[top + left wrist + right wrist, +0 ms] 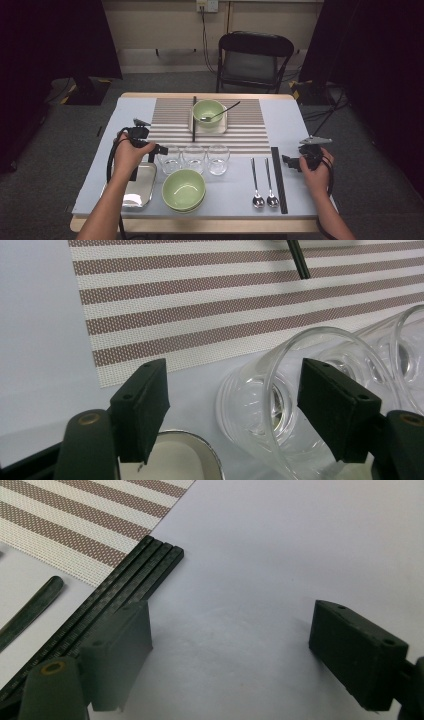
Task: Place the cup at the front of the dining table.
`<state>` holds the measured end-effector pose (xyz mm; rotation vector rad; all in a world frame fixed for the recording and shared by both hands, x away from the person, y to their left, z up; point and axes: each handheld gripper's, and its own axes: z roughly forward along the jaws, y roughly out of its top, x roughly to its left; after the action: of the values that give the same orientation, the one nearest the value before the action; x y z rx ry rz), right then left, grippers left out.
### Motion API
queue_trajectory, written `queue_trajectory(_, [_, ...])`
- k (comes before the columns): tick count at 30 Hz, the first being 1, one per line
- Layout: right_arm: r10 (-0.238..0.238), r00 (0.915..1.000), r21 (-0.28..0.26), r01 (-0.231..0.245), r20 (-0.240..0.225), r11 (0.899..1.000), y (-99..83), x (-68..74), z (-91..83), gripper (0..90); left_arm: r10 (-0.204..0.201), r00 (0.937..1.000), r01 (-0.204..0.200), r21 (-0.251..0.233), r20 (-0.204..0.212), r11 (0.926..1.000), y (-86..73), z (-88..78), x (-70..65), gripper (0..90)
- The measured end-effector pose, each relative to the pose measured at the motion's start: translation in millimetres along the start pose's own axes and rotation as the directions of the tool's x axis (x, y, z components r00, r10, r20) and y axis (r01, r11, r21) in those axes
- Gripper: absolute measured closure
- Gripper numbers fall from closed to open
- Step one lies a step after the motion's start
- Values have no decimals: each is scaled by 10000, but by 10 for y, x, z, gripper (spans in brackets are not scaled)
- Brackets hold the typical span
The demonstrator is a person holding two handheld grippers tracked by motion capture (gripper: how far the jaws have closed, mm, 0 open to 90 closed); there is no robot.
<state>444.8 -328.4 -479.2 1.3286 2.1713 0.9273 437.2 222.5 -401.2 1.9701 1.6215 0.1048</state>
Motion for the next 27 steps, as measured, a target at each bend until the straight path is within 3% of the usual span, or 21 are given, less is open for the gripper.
queue_trajectory(27, [-3,10000,0,3,-5,10000,0,-1,0,162,158,9999,-157,267,-39,9995,-55,129,-6,287])
